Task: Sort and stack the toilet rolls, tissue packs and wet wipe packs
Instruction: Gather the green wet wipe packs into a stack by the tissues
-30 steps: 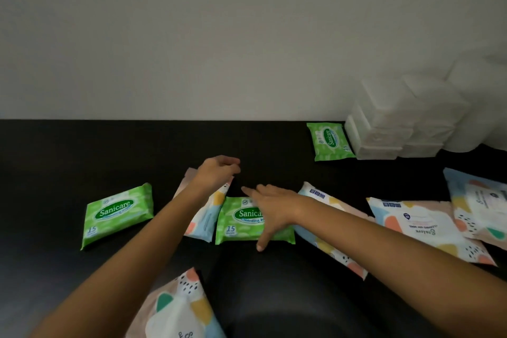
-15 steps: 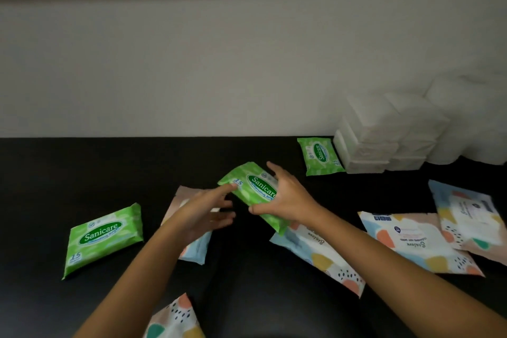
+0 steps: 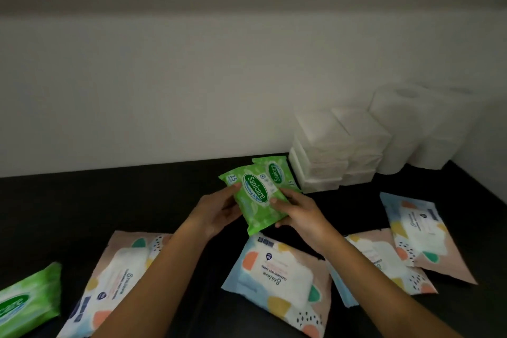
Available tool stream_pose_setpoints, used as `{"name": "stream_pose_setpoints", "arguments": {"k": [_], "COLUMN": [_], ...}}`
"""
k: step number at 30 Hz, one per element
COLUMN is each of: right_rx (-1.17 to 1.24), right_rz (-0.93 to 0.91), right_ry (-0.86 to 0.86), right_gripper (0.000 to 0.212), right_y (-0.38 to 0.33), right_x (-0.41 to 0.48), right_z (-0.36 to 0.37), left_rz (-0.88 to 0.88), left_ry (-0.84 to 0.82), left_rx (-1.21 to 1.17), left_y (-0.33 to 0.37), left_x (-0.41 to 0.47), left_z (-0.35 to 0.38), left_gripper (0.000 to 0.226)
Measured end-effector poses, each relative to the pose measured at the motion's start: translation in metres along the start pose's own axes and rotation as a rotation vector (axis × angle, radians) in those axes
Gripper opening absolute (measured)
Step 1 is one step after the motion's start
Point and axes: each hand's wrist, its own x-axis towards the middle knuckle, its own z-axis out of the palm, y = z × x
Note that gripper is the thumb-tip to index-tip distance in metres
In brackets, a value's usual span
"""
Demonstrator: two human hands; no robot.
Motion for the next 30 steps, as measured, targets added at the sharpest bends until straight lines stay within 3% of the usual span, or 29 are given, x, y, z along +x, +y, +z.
{"name": "stream_pose_setpoints", "arguments": {"k": [3, 6, 13, 21, 30], "right_rx": [0.237, 0.251, 0.264, 0.170, 0.071], "right_rz": [0.021, 0.021, 0.074, 0.120, 0.106], "right_ry": [0.040, 0.086, 0.154, 0.208, 0.191], "right_gripper": [0.031, 0.033, 0.037, 0.036, 0.027], "right_y": [-0.001, 0.002, 0.002, 0.008, 0.017], "right_x": [0.011, 0.023, 0.048, 0.048, 0.038], "right_z": [-0.014, -0.022, -0.028, -0.042, -0.045], "left_rz": [0.027, 0.044, 0.141, 0.177, 0.311], "left_ry": [-0.073, -0.086, 0.077, 0.193, 0.450], "left_rx": [-0.017, 0.073, 0.130, 0.148, 0.314], "left_y": [-0.005, -0.009, 0.006, -0.005, -0.019], "left_x": [0.019, 0.034, 0.076, 0.109, 0.123], "left_z": [0.017, 0.031, 0.057, 0.066, 0.069], "left_gripper": [0.009, 0.020, 0.038, 0.041, 0.039]}}
